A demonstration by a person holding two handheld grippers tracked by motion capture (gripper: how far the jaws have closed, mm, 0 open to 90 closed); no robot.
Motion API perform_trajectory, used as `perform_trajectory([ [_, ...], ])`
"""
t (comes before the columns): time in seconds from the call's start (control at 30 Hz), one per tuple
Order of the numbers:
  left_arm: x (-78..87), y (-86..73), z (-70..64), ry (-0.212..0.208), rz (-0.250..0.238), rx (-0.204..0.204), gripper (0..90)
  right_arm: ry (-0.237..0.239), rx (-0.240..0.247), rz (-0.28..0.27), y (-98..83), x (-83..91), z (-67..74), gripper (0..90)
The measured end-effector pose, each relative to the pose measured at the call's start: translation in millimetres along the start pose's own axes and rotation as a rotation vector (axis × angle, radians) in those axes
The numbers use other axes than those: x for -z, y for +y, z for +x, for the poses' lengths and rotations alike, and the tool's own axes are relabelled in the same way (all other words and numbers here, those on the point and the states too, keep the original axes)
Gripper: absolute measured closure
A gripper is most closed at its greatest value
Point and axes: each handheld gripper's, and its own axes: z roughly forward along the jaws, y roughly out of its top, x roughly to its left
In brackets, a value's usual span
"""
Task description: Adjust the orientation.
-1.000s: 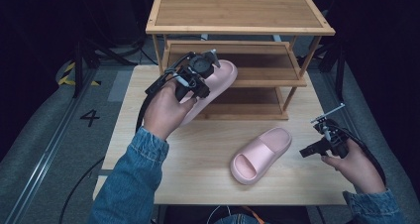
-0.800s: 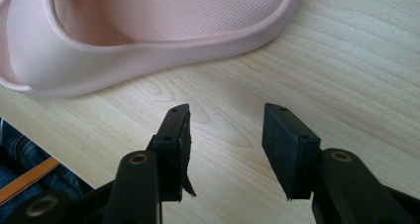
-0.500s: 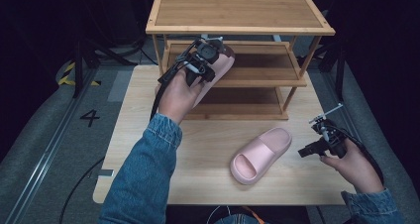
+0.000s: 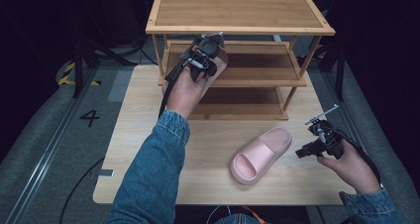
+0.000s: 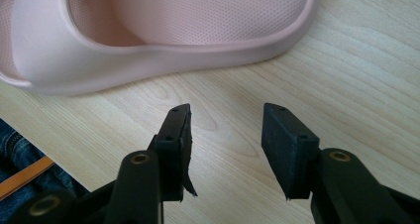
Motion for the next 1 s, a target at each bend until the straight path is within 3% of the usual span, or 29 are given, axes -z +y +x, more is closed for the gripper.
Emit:
perform_trajectory([
  [0.17,-4.7,2.3,-1.6,0.019,-0.006,0.009,82.8,0.001,0.005,-0.001,0.0,-0.3,0.6,54.8],
  [0.2,-5.8,1.7,-2.7,0.012,0.001,0.043,79.6,0.001,0.004,-0.001,-0.1,-0.4,0.5,54.7],
  [0.23,-5.8,1.7,-2.7,0.012,0.001,0.043,71.9,0.003,0.004,0.002,-0.1,-0.5,0.4,54.6],
  [0.3,-1.3,-2.7,-0.1,0.016,-0.016,0.008,64.7,0.003,0.006,0.001,-0.4,-0.7,0.3,54.3],
  [0.37,6.6,-7.3,-2.0,0.013,-0.020,0.035,61.3,0.001,0.009,0.000,-0.6,-0.9,0.1,54.3],
  [0.43,16.1,-10.7,0.7,0.016,-0.013,-0.002,60.1,0.001,0.005,0.003,-0.1,-1.6,-0.5,54.2],
  [0.5,21.9,-14.3,1.0,0.007,-0.015,0.006,60.6,0.000,0.000,0.007,0.3,-2.2,-0.4,54.2],
  [0.6,42.2,-30.5,7.5,-0.062,-0.010,0.015,63.3,0.003,0.009,0.007,1.2,-2.4,1.0,54.0],
  [0.63,49.1,-37.9,11.8,-0.089,-0.001,0.018,65.2,0.003,0.010,0.006,1.5,-2.4,1.2,54.0],
  [0.73,59.6,-53.1,20.5,-0.105,0.040,0.030,75.9,0.004,0.010,0.006,2.5,-3.7,1.6,53.6],
  [0.8,63.5,-64.7,25.0,-0.086,0.088,0.025,81.0,0.012,0.014,0.012,3.5,-5.4,2.2,53.6],
  [0.83,64.7,-74.5,28.6,-0.055,0.118,0.032,82.8,0.014,0.017,0.014,4.5,-6.1,3.7,53.6],
  [0.9,65.3,-78.6,31.1,-0.032,0.131,0.032,83.4,0.013,0.017,0.015,4.8,-6.1,4.7,53.6],
  [0.93,65.6,-85.4,36.2,-0.007,0.142,0.050,83.4,0.014,0.020,0.012,4.9,-5.5,5.6,53.6],
  [1.0,64.2,-100.0,46.6,-0.013,0.161,0.084,83.4,0.014,0.014,0.012,4.9,-5.7,5.2,53.5],
])
